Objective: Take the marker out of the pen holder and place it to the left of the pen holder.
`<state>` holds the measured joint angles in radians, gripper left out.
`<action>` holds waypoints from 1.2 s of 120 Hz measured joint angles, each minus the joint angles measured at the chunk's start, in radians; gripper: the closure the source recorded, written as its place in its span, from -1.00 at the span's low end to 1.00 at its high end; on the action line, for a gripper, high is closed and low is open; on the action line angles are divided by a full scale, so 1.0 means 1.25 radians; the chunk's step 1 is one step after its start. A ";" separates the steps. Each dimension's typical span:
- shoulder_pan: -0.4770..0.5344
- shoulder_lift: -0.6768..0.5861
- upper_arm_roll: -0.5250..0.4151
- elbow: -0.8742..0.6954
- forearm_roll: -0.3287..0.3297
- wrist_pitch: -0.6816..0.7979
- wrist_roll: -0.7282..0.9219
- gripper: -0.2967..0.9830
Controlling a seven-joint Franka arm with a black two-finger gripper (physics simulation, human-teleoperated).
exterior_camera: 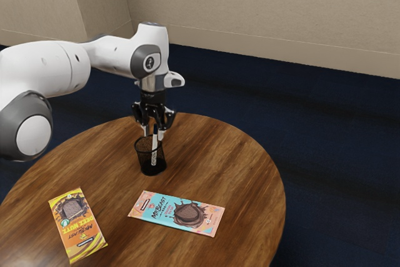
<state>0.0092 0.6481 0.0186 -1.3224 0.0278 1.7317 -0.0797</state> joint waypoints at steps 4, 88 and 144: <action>0.000 0.000 0.000 0.001 0.000 -0.001 0.000 0.22; -0.001 -0.157 0.034 0.071 0.010 -0.325 -0.012 0.66; 0.149 0.187 0.017 0.289 -0.011 -0.615 -0.036 0.67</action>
<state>0.1953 0.8821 0.0394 -0.9616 0.0137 0.9635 -0.1251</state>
